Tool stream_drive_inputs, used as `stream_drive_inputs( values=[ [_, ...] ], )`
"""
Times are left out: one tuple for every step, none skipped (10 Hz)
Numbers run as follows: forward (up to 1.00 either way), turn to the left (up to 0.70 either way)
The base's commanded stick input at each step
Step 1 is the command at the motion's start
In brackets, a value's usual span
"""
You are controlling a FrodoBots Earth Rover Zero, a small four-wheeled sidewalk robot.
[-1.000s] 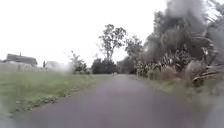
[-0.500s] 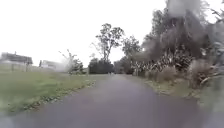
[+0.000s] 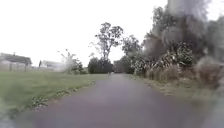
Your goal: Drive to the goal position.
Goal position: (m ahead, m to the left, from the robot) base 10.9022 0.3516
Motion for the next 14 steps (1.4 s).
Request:
stream_drive_inputs(
  values=[
    [0.85,0.0],
    [0.85,0.0],
    [0.85,0.0],
    [0.85,0.0],
    [0.85,0.0],
    [0.85,0.0],
    [0.85,0.0],
    [0.85,0.0],
    [0.85,0.0],
    [0.85,0.0],
    [0.85,-0.06],
    [0.85,-0.15],
    [0.85,-0.29],
    [0.85,-0.19]
  ],
)
